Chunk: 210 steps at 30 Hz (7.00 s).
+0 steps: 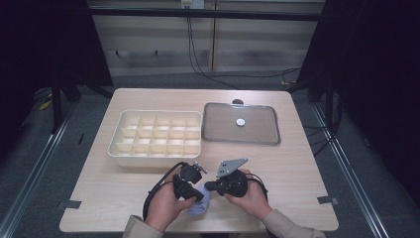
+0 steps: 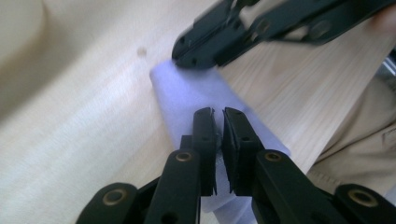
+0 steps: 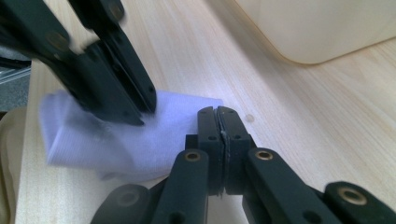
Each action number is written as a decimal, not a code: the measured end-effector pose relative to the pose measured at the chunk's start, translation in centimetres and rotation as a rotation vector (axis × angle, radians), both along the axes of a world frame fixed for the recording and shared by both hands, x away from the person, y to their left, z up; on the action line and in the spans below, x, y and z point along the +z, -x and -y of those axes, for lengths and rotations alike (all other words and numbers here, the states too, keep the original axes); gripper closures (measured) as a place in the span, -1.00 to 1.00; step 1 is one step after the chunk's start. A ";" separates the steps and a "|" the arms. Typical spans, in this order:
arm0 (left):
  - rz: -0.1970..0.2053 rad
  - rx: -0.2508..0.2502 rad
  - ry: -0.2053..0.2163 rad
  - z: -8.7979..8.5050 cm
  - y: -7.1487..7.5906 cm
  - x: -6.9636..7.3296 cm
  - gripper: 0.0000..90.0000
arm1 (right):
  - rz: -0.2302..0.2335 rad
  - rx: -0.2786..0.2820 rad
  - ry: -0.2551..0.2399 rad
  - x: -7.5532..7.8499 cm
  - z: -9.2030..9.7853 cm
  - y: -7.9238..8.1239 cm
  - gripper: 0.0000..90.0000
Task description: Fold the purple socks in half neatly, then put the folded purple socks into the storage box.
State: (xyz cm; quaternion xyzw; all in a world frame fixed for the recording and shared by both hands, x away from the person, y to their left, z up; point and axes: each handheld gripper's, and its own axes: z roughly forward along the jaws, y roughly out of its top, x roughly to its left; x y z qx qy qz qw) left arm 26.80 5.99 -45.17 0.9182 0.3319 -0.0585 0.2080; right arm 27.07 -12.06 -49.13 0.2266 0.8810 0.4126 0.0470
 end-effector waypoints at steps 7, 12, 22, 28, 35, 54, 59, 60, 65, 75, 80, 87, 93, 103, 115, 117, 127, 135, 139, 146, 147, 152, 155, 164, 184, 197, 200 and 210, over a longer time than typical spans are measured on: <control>0.013 0.020 0.033 -0.6 0.1 0.1 0.83 | 0.004 -0.002 0.001 0.2 0.1 0.1 0.97; 0.019 0.024 0.034 -1.4 0.5 1.5 0.76 | 0.005 -0.002 0.005 0.2 0.1 0.1 0.97; 0.005 0.039 0.016 -1.6 0.2 -0.5 0.73 | 0.008 -0.011 0.000 0.2 0.1 0.2 0.97; 0.018 0.084 0.058 -1.9 -0.3 0.4 0.44 | 0.004 -0.021 0.001 0.2 0.5 0.1 0.95; -0.007 0.105 0.067 -1.1 -0.6 -0.2 0.06 | 0.008 -0.024 0.001 0.2 0.6 0.2 0.95; -0.061 0.082 0.066 0.5 -0.2 -1.7 0.02 | 0.012 -0.078 0.014 0.3 2.9 0.2 0.86; -0.036 0.064 0.011 1.2 0.1 -1.8 0.34 | 0.010 -0.109 0.015 0.2 4.1 0.1 0.84; -0.040 0.071 0.013 1.2 0.1 -1.8 0.40 | 0.009 -0.119 0.013 0.3 4.4 0.0 0.83; -0.026 0.045 0.001 1.1 -0.1 -1.6 0.49 | 0.007 -0.147 0.012 0.2 5.1 -0.1 0.72; -0.003 0.063 0.007 -0.3 -0.8 -0.7 0.50 | 0.000 -0.172 0.044 -0.8 5.2 -0.2 0.36; 0.017 0.095 0.019 -1.4 -1.4 0.0 0.50 | -0.005 -0.176 0.048 -1.2 5.4 -0.3 0.23; 0.029 0.105 0.021 -2.3 -1.9 0.4 0.50 | 0.015 -0.168 0.049 -1.4 5.3 -0.2 -0.07; 0.030 0.129 0.017 -3.6 -2.3 0.7 0.49 | 0.044 -0.152 0.044 -1.7 5.2 0.2 -0.19; 0.042 0.162 0.025 -5.4 -2.9 1.4 0.49 | 0.047 -0.144 0.052 -1.9 5.0 0.2 -0.51; 0.053 0.193 0.016 -7.0 -3.3 2.2 0.49 | 0.046 -0.121 0.068 -2.0 4.9 0.3 -0.70; 0.054 0.203 0.015 -7.1 -3.4 2.3 0.49 | 0.046 -0.120 0.067 -2.0 4.9 0.3 -0.70; 0.057 0.227 0.022 -8.1 -3.9 2.9 0.49 | 0.045 -0.120 0.067 -2.0 4.9 0.3 -0.70; 0.051 0.243 0.026 -8.8 -4.4 3.5 0.49 | 0.046 -0.120 0.069 -2.0 4.9 0.3 -0.70; 0.051 0.249 0.027 -9.2 -4.5 4.0 0.49 | 0.046 -0.120 0.069 -2.0 4.9 0.3 -0.70; 0.051 0.259 0.024 -10.0 -4.8 4.8 0.49 | 0.047 -0.120 0.069 -2.0 4.9 0.3 -0.71; 0.049 0.256 0.019 -10.1 -4.9 4.9 0.49 | 0.046 -0.120 0.069 -2.0 4.9 0.3 -0.71; 0.049 0.268 0.015 -10.7 -5.3 5.8 0.49 | 0.047 -0.120 0.069 -2.0 4.9 0.3 -0.71; 0.049 0.266 0.010 -11.0 -5.5 6.3 0.49 | 0.047 -0.119 0.069 -2.0 4.9 0.3 -0.71; 0.047 0.279 0.001 -11.7 -6.1 7.1 0.49 | 0.048 -0.119 0.069 -2.0 4.9 0.3 -0.71; 0.068 0.310 -0.017 -13.2 -7.5 9.3 0.49 | 0.044 -0.121 0.068 -2.0 4.9 0.3 -0.71; 0.076 0.350 -0.024 -14.1 -9.0 9.7 0.49 | 0.046 -0.121 0.068 -2.0 4.9 0.3 -0.71; 0.076 0.357 -0.021 -14.2 -9.2 9.6 0.49 | 0.046 -0.120 0.068 -2.0 4.9 0.3 -0.71; 0.088 0.398 -0.031 -15.4 -10.6 9.5 0.49 | 0.044 -0.120 0.067 -2.0 4.9 0.3 -0.71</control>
